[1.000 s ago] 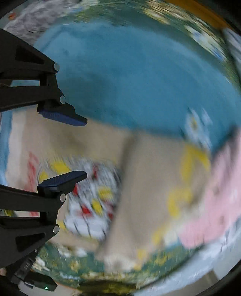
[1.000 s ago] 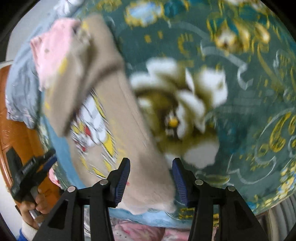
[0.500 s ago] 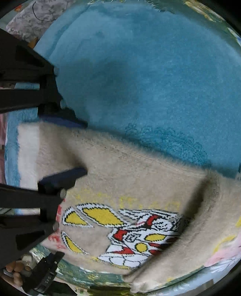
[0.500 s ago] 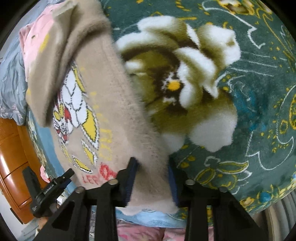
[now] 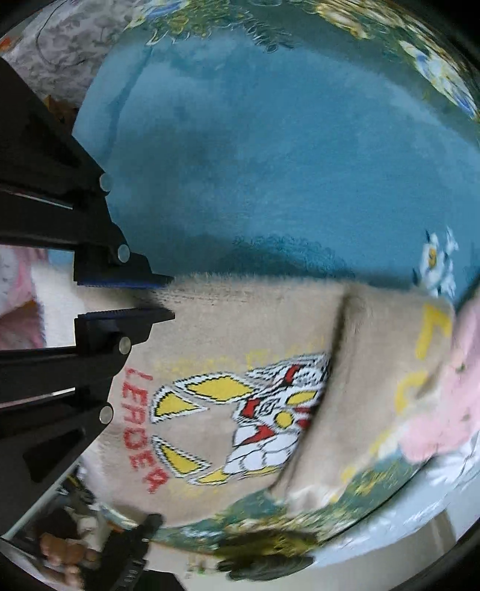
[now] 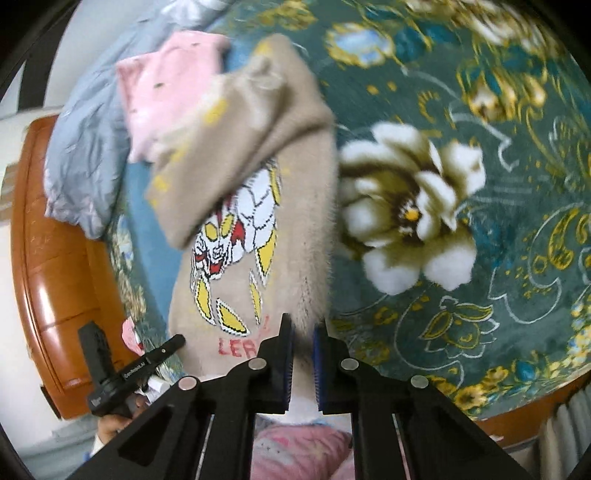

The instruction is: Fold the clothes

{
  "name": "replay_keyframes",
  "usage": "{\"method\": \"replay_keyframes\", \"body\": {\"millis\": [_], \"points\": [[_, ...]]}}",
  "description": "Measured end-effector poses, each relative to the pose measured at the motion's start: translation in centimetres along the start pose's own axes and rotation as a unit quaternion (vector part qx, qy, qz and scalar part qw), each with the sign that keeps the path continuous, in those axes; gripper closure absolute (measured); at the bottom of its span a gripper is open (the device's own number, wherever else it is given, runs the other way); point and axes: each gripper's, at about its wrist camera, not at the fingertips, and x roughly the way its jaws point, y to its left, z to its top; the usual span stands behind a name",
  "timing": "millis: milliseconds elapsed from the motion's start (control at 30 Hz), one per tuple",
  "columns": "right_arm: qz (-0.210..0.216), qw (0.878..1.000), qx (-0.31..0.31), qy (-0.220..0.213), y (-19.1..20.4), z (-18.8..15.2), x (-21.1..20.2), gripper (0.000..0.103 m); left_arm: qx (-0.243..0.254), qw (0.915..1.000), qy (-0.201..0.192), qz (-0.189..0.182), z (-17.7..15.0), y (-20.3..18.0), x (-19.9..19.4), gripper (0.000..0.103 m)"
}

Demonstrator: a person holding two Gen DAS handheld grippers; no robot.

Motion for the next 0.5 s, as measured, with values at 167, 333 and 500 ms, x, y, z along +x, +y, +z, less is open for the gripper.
{"method": "replay_keyframes", "body": {"millis": [167,333,500], "points": [[0.007,1.000,-0.019,0.008,1.2,-1.4,-2.7,0.093,0.031,0.9989,0.023,-0.027,-1.1,-0.4,-3.0,0.094],[0.044,0.999,0.023,-0.001,1.6,0.8,-3.8,0.094,-0.012,0.9964,0.020,-0.081,2.5,0.0,-4.4,0.094],[0.057,0.996,0.067,-0.010,3.4,7.5,-2.0,0.094,-0.088,0.9872,0.006,-0.133,9.1,-0.9,-3.2,0.093]]}}
